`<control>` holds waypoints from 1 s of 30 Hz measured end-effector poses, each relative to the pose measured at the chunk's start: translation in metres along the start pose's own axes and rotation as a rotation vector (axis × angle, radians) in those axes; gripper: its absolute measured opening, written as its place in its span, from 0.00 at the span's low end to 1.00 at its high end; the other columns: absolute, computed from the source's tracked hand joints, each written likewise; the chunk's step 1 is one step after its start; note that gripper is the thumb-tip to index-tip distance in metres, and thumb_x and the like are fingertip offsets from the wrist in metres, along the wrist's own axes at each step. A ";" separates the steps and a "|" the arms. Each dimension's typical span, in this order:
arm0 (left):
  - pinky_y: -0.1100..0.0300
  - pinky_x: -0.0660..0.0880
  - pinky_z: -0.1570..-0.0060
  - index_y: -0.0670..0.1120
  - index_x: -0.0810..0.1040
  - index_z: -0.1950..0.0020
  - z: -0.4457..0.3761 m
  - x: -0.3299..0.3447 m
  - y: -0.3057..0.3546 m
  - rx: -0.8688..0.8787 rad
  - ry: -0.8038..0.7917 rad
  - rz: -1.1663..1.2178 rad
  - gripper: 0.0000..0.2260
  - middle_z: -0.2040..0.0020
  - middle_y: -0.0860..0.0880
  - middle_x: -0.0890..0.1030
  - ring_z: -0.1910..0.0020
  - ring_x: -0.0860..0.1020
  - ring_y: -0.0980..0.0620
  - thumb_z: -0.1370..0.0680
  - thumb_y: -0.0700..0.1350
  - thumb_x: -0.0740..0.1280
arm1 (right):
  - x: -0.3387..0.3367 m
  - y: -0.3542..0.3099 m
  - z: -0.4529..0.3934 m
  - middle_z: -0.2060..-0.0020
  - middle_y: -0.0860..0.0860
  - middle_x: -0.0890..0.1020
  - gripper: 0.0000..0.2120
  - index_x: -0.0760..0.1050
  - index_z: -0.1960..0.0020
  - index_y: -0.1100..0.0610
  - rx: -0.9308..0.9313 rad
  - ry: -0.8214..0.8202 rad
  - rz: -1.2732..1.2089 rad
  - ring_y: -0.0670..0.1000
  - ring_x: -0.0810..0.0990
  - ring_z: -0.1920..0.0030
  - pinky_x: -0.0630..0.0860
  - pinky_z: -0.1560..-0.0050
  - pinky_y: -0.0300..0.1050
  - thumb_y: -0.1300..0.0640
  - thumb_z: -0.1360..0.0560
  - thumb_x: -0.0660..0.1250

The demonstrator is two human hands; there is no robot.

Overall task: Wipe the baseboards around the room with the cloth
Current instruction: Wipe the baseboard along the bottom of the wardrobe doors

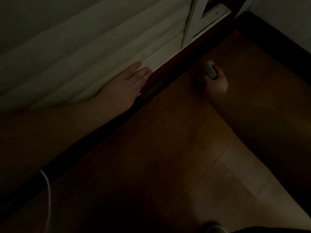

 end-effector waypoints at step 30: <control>0.42 0.36 0.25 0.39 0.47 0.20 0.004 -0.009 -0.007 -0.061 -0.010 -0.018 0.26 0.19 0.40 0.46 0.20 0.44 0.42 0.16 0.50 0.43 | 0.144 -0.012 0.189 0.29 0.52 0.71 0.29 0.65 0.24 0.51 -0.173 -0.633 0.036 0.51 0.72 0.32 0.68 0.40 0.32 0.52 0.22 0.69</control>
Point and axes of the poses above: each hand's wrist, its own z-axis away from the middle knuckle, its own x-axis out of the palm, y = z × x, the point moved 8 cm from there along -z, towards the middle knuckle
